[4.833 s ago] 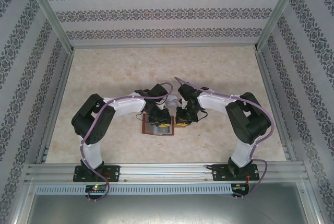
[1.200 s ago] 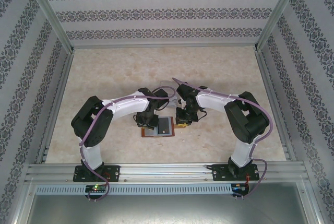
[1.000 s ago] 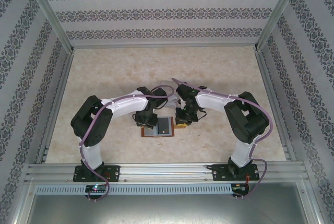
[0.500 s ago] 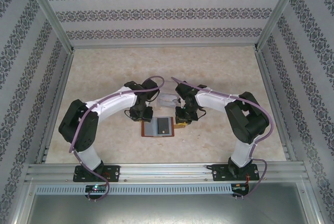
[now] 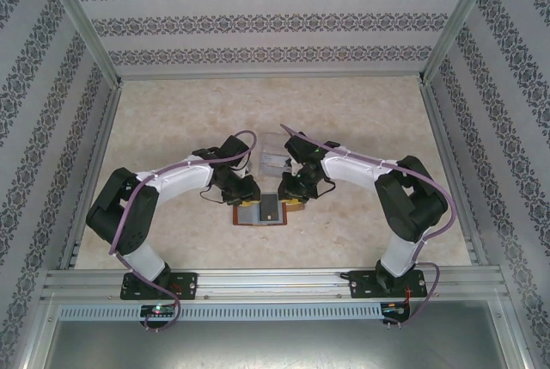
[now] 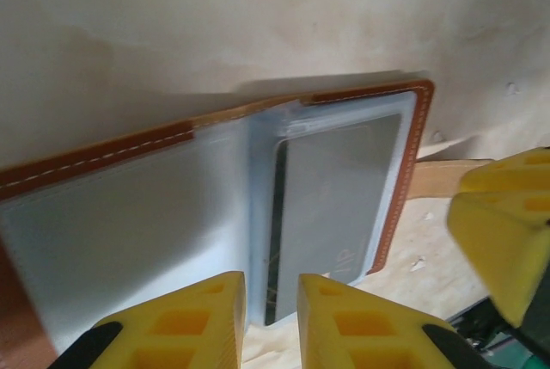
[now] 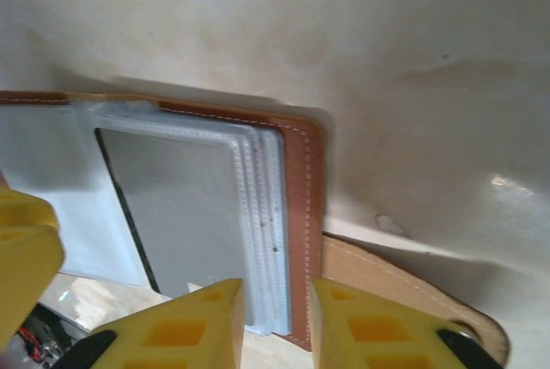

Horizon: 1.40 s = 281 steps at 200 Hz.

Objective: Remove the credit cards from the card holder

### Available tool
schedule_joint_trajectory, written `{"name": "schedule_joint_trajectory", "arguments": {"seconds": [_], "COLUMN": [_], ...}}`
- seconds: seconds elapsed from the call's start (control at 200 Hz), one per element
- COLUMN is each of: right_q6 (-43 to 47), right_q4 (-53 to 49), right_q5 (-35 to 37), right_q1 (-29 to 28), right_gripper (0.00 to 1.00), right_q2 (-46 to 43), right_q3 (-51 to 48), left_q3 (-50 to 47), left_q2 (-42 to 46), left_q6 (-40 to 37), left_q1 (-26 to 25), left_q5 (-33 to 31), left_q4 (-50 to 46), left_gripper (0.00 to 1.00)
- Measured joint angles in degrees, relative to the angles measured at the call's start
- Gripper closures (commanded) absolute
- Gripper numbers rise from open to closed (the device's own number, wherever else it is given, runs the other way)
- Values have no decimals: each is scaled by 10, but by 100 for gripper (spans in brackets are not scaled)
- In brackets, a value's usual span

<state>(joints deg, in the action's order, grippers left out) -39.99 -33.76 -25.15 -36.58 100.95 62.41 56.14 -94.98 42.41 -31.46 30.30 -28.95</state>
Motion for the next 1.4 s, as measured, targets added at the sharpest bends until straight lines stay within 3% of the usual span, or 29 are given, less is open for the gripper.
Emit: {"name": "schedule_joint_trajectory", "arguments": {"seconds": [0.714, 1.404], "right_q6": [-6, -2], "right_q4": [9, -39], "right_q5": [-2, 61], "right_q1": [-13, -46], "right_gripper": [64, 64], "right_q2": [46, 67], "right_q3": [5, 49], "left_q3": [0, 3], "left_q2": [-28, -52], "left_q6": [3, -21], "left_q1": [1, 1], "left_q5": [23, 23], "left_q4": [18, 2], "left_gripper": [77, 81]}}
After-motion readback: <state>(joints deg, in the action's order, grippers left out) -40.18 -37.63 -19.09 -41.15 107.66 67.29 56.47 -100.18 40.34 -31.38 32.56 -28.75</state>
